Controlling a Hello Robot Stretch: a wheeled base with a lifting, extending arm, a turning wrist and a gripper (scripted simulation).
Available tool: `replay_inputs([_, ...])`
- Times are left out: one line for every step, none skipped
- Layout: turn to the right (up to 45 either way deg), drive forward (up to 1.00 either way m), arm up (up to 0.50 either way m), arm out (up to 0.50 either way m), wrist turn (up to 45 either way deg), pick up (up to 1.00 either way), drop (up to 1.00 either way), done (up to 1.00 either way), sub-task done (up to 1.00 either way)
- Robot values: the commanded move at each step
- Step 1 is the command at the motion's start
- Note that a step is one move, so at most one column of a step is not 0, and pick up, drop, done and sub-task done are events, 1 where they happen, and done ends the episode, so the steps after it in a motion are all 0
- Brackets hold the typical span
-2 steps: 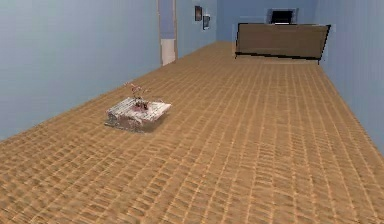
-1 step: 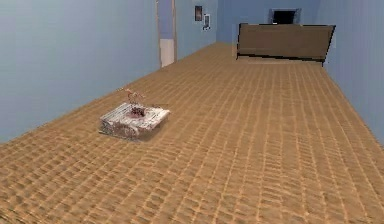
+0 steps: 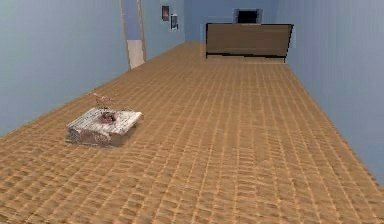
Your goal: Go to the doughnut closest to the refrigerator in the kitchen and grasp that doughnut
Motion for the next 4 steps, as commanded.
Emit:
replay_inputs([0.0, 1.00, 0.00, 0.00, 0.0, 0.00, 0.00, 0.00, 0.00])
replay_inputs([0.0, 1.00, 0.00, 0.00, 0.0, 0.00, 0.00, 0.00, 0.00])
replay_inputs([6.0, 0.00, 0.00, 0.00, 0.0, 0.00, 0.00, 0.00, 0.00])
replay_inputs([0.0, 0.45, 0.00, 0.00, 0.0, 0.00, 0.00, 0.00, 0.00])
